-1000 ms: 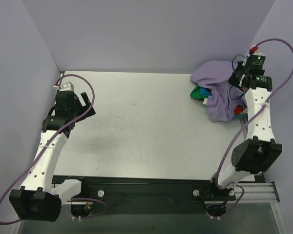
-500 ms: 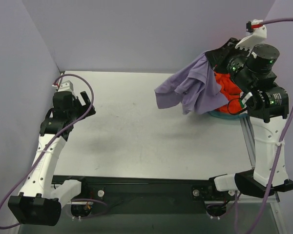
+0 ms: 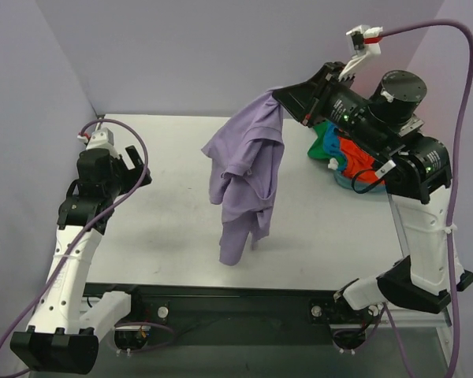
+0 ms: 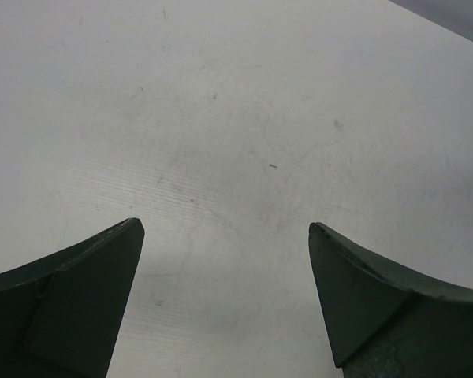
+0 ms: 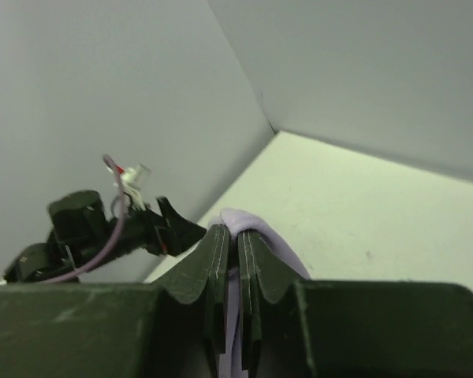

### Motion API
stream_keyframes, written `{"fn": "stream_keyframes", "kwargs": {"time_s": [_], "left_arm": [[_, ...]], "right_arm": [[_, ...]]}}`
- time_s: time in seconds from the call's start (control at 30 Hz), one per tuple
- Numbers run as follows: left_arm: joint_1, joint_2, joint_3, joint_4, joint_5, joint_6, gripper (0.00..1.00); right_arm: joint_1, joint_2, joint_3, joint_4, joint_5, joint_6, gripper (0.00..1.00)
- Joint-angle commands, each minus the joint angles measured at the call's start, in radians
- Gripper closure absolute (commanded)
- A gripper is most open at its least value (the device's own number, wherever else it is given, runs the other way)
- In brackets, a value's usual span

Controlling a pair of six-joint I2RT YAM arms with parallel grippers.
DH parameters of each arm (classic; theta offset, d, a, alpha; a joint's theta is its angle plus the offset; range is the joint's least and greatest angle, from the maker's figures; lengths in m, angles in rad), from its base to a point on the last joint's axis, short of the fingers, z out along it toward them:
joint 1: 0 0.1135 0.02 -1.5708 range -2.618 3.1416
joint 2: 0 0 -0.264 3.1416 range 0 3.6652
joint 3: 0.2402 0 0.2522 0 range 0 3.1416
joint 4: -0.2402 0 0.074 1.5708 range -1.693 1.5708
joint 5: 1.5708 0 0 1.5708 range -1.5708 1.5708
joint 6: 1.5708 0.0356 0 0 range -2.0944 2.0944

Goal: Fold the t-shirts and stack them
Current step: Move the tshirt to the center of the board

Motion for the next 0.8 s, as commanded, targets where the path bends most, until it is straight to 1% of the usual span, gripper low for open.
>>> {"fn": "stream_keyframes", "kwargs": {"time_s": [0.0,0.07,0.1,0.13,0.17,0.2,0.23,0.27,0.3,0.33,0.37,0.43,0.47,0.53,0.57,0.63,0.7,0.77], "left_arm": [[0.004,-0.005,0.038,0.011,-0.005,0.018,0.03],[0.0,-0.005,0.029,0.01,-0.002,0.016,0.04],[-0.011,-0.007,0.01,0.008,-0.005,0.013,0.04],[-0.017,-0.008,0.0,0.008,-0.005,0.01,0.05],[-0.023,-0.011,-0.016,0.006,-0.003,0.004,0.05],[-0.031,-0.013,-0.042,0.005,0.003,-0.013,0.06],[-0.054,-0.012,-0.056,0.005,0.003,-0.024,0.07],[-0.068,-0.012,-0.069,0.002,0.003,-0.036,0.08],[-0.081,-0.008,-0.08,-0.007,0.001,-0.059,0.08],[-0.121,-0.008,-0.106,-0.012,0.0,-0.071,0.08],[-0.143,-0.005,-0.117,-0.017,-0.003,-0.082,0.09],[-0.189,-0.004,-0.16,-0.03,-0.023,-0.119,0.09],[-0.224,-0.002,-0.175,-0.036,-0.025,-0.133,0.1],[-0.249,-0.002,-0.203,-0.05,-0.019,-0.179,0.12],[-0.27,-0.005,-0.236,-0.052,-0.013,-0.195,0.13],[-0.286,-0.013,-0.273,-0.049,0.009,-0.245,0.14],[-0.302,-0.03,-0.319,-0.041,0.026,-0.277,0.15],[-0.309,-0.045,-0.349,-0.04,0.032,-0.289,0.15]], "right_arm": [[-0.019,-0.08,-0.196,0.071,0.098,-0.024,1.0],[-0.051,-0.144,-0.334,0.071,0.18,-0.046,0.99],[-0.074,-0.161,-0.479,0.071,0.202,-0.04,0.94],[-0.143,-0.177,-0.551,0.071,0.214,-0.017,0.85],[-0.177,-0.203,-0.62,0.071,0.216,-0.003,0.64],[-0.215,-0.209,-0.763,0.071,0.218,0.003,0.52],[-0.265,-0.217,-0.821,0.071,0.221,0.003,0.41],[-0.283,-0.229,-0.882,0.067,0.221,-0.007,0.27],[-0.289,-0.234,-0.93,0.068,0.23,-0.021,0.23],[-0.287,-0.243,-1.006,0.068,0.233,-0.043,0.21],[-0.28,-0.258,-1.037,0.068,0.233,-0.066,0.19],[-0.275,-0.272,-1.103,0.07,0.209,-0.067,0.19],[-0.272,-0.283,-1.117,0.068,0.19,-0.064,0.19],[-0.246,-0.286,-1.142,0.07,0.156,-0.061,0.19],[-0.202,-0.28,-1.148,0.071,0.152,-0.066,0.2],[-0.151,-0.258,-1.157,0.074,0.152,-0.078,0.2],[-0.075,-0.209,-1.177,0.085,0.14,-0.071,0.2],[-0.038,-0.151,-1.203,0.116,0.109,-0.057,0.2]]}}
